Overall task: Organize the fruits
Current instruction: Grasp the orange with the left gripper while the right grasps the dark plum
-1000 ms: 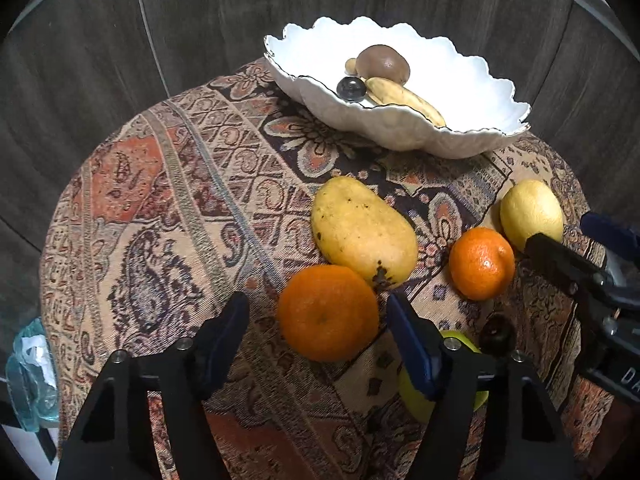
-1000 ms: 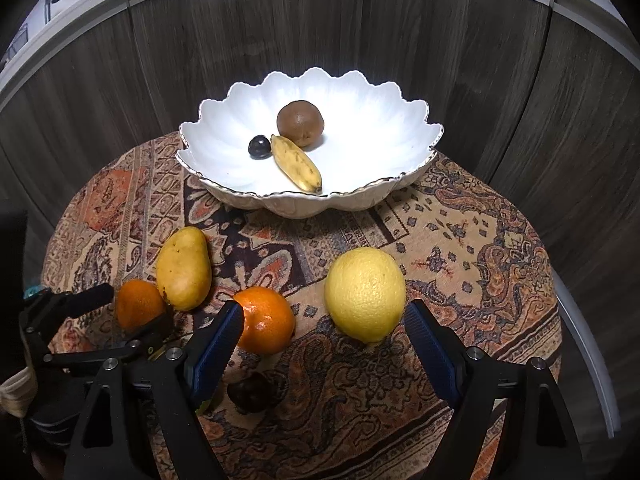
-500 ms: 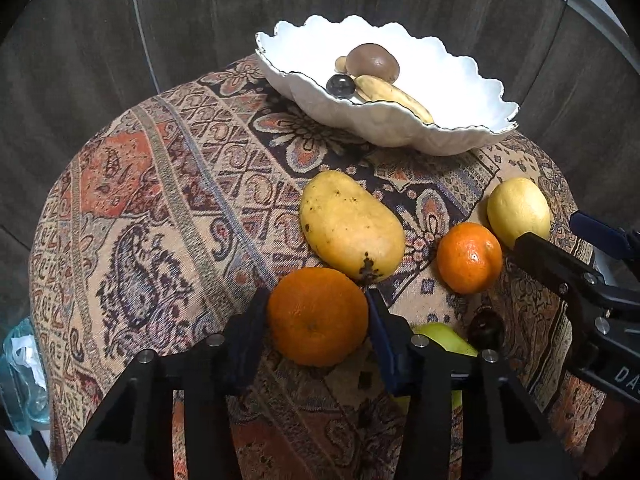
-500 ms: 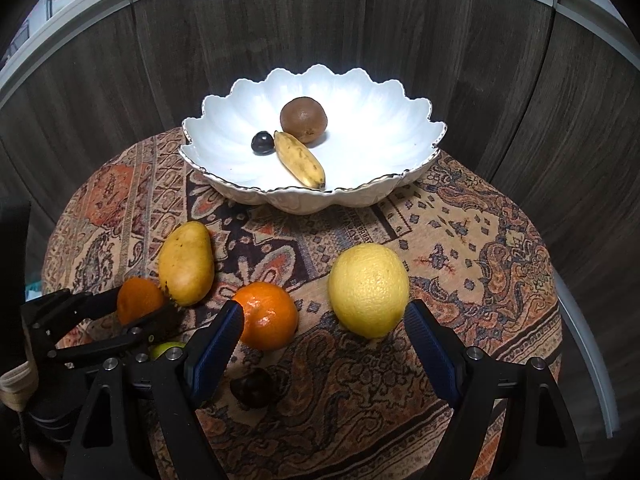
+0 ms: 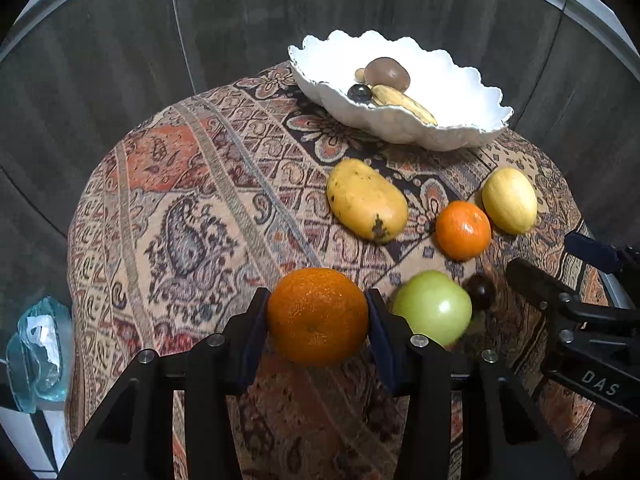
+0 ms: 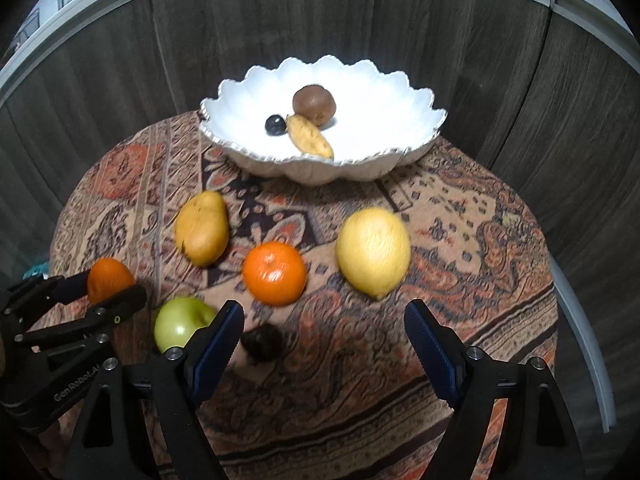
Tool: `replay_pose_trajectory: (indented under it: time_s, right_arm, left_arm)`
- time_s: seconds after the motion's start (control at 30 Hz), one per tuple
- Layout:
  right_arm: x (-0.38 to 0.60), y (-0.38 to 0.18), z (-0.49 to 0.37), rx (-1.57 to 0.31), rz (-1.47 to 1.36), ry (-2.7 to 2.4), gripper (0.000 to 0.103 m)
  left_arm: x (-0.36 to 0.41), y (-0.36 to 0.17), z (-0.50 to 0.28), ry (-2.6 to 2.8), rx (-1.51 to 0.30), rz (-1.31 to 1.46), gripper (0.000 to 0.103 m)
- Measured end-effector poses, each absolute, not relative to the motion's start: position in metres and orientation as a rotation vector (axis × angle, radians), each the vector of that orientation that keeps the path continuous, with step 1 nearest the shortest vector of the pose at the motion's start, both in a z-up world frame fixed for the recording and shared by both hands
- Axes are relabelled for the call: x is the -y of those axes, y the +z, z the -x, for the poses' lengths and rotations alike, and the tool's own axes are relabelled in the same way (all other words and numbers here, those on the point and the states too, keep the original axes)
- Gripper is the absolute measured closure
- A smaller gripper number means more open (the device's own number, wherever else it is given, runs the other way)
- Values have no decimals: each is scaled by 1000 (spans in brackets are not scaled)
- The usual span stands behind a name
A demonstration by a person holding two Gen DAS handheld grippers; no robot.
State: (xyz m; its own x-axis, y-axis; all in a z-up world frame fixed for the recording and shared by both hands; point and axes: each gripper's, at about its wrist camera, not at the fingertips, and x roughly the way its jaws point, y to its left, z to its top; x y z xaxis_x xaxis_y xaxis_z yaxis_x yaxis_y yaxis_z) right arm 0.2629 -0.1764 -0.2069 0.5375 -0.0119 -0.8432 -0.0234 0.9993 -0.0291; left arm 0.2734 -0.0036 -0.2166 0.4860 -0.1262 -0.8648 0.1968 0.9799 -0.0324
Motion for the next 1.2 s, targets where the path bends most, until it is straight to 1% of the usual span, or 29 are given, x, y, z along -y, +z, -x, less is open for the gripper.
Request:
replay_pose_trajectory:
  time_s: [0.17, 0.23, 0.37, 0.43, 0.47, 0.53, 0.57, 0.63, 0.67, 0.7, 0.73, 0.93, 1.2]
  right_arm:
    - [173, -220, -261, -1043, 43, 19, 21]
    - [171, -227, -262, -1066, 36, 31, 27]
    - [165, -235, -265, -1091, 37, 59, 31]
    - [162, -239, -267, -1101, 31, 73, 37]
    - [161, -241, -268, -1108, 28, 78, 39]
    - [160, -245, -269, -1113, 22, 89, 48]
    - [159, -247, -269, -1113, 17, 96, 50]
    - [157, -250, -270, -1118, 9, 108, 59]
    - [156, -250, -270, -1109, 16, 107, 61]
    - [156, -250, -270, -1106, 17, 113, 69]
    - [155, -250, -270, -1105, 17, 119, 74]
    - [156, -247, -269, -1097, 19, 107, 74]
    - [158, -230, -265, -1069, 11, 98, 74]
  left_arm:
    - [-3, -221, -268, -174, -1052, -57, 57]
    - [-5, -222, -268, -170, -1050, -49, 57]
    - [-8, -225, -268, -166, -1055, -38, 57]
    - [-10, -227, -268, -164, -1059, -32, 57]
    - [-11, -227, -268, -163, -1061, -31, 57]
    - [-12, -228, -268, -161, -1062, -29, 57]
    - [-12, -229, -269, -160, -1063, -28, 57]
    - [-12, -229, -269, -159, -1064, -26, 57]
    - [-12, -229, -269, -159, -1064, -25, 57]
    - [-12, -229, -269, -158, -1064, -24, 57]
    - [-12, -229, -269, -157, -1064, -23, 57]
    - [-11, -227, -269, -156, -1057, -27, 57]
    - [-8, -211, -265, -149, -1031, -28, 57]
